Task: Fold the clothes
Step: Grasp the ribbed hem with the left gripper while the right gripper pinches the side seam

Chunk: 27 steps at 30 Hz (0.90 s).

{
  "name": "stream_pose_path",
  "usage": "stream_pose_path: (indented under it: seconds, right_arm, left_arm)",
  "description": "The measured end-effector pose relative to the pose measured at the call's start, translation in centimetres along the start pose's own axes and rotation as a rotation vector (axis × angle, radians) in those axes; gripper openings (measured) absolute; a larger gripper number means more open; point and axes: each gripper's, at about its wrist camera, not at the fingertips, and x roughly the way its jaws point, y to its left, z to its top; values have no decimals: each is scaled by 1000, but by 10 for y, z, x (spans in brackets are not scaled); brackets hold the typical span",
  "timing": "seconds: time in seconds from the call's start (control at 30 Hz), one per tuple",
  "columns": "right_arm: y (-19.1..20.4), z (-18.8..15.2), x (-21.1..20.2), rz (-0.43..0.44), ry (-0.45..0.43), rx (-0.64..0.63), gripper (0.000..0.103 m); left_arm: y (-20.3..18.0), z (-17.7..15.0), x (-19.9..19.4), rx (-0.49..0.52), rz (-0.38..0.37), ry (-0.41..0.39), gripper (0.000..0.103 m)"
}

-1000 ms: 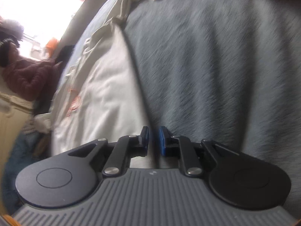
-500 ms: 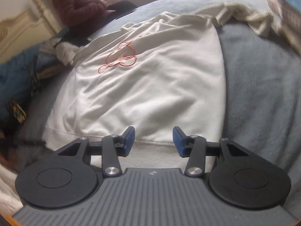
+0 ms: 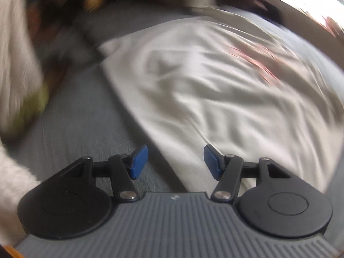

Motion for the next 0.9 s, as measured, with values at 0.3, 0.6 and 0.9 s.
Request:
stream_pose_path:
  seconds: [0.3, 0.6, 0.9]
  right_arm:
    - [-21, 16, 9, 11, -4, -28, 4]
    - [-109, 34, 13, 47, -76, 261, 4]
    - [-187, 11, 48, 19, -106, 687, 11]
  left_arm:
    - [26, 20, -16, -273, -249, -29, 6]
    - [21, 98, 8, -342, -310, -173, 4]
    - [24, 118, 22, -365, -241, -271, 33]
